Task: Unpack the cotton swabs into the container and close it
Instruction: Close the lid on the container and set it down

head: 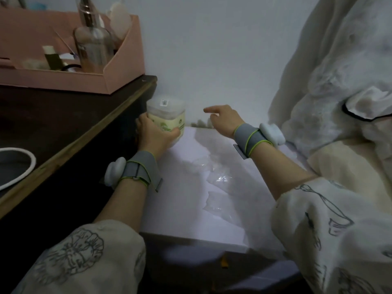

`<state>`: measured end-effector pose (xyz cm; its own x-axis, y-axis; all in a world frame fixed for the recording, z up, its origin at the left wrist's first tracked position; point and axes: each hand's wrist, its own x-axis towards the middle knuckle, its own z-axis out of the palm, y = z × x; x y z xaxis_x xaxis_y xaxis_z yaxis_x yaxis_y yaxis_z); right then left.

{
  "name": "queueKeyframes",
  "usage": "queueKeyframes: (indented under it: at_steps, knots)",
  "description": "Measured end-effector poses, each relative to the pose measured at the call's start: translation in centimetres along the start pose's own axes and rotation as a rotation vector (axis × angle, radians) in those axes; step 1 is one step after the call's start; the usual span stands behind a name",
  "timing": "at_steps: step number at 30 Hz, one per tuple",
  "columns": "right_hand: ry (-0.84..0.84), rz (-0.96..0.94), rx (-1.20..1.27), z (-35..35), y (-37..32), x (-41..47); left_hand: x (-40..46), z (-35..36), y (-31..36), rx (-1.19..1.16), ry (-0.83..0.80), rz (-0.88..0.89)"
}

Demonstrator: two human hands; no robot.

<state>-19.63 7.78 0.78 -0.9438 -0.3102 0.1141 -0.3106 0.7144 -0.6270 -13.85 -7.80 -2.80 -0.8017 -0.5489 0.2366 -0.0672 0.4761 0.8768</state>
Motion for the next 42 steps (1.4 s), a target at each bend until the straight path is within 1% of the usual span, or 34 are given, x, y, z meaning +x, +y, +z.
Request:
queueKeyframes:
  at_steps: [3, 5, 6, 9, 11, 15, 18, 20, 23, 27, 28, 30, 32, 33, 35, 38, 40, 42]
  knots:
    - [-0.116, 0.082, -0.384, 1.0, 1.2, 0.3, -0.2, 0.8, -0.9, -0.002, -0.010, -0.067]
    - [-0.187, 0.091, -0.542, 1.2, 1.7, -0.3, -0.2, 1.3, -1.2, 0.012, -0.039, -0.072]
    - [-0.213, 0.096, -0.578, 1.4, 2.1, -0.6, -0.2, 1.6, -1.4, 0.025, -0.066, -0.074]
    - [-0.242, 0.110, -0.567, 1.8, 3.2, -1.1, -0.3, 2.9, -1.8, 0.057, -0.101, -0.089]
    - [-0.241, 0.123, -0.531, 1.6, 3.5, -1.5, -0.4, 3.5, -2.0, 0.034, -0.118, -0.082]
    - [-0.210, 0.107, -0.486, 0.2, 3.4, -2.4, -1.2, 3.5, -1.2, 0.034, -0.140, -0.104]
    - [-0.187, 0.109, -0.460, -1.3, 3.6, -3.5, -2.4, 2.5, 0.2, 0.139, -0.084, -0.100]
    - [-0.156, 0.108, -0.414, -2.5, 3.9, -4.6, -3.7, 1.7, 1.3, 0.206, -0.059, -0.029]
    - [-0.145, 0.120, -0.362, -4.4, 4.4, -7.7, -6.7, 1.3, 2.7, 0.270, -0.161, 0.123]
    - [-0.173, 0.086, -0.280, -6.2, 4.8, -12.2, -10.7, 1.1, 3.3, 0.371, -0.207, 0.235]
    - [-0.194, 0.079, -0.257, -6.5, 4.8, -13.4, -11.6, 0.9, 3.3, 0.389, -0.241, 0.257]
    - [-0.262, 0.081, -0.223, -6.6, 4.6, -15.4, -13.0, 0.8, 2.9, 0.431, -0.352, 0.313]
    - [-0.341, 0.106, -0.226, -6.4, 4.5, -16.6, -13.8, 1.1, 2.7, 0.489, -0.499, 0.358]
    - [-0.384, 0.130, -0.247, -6.2, 4.5, -17.2, -14.3, 1.1, 2.6, 0.515, -0.571, 0.367]
    - [-0.454, 0.169, -0.316, -5.5, 5.0, -18.0, -15.0, 1.6, 2.2, 0.542, -0.660, 0.357]
    - [-0.470, 0.169, -0.470, -4.2, 6.2, -18.6, -15.6, 2.3, 1.6, 0.582, -0.690, 0.345]
    - [-0.429, 0.154, -0.526, -3.5, 6.9, -18.4, -15.5, 2.5, 1.1, 0.623, -0.680, 0.361]
    - [-0.371, 0.129, -0.515, -2.9, 7.5, -18.0, -15.1, 2.8, 0.7, 0.663, -0.670, 0.385]
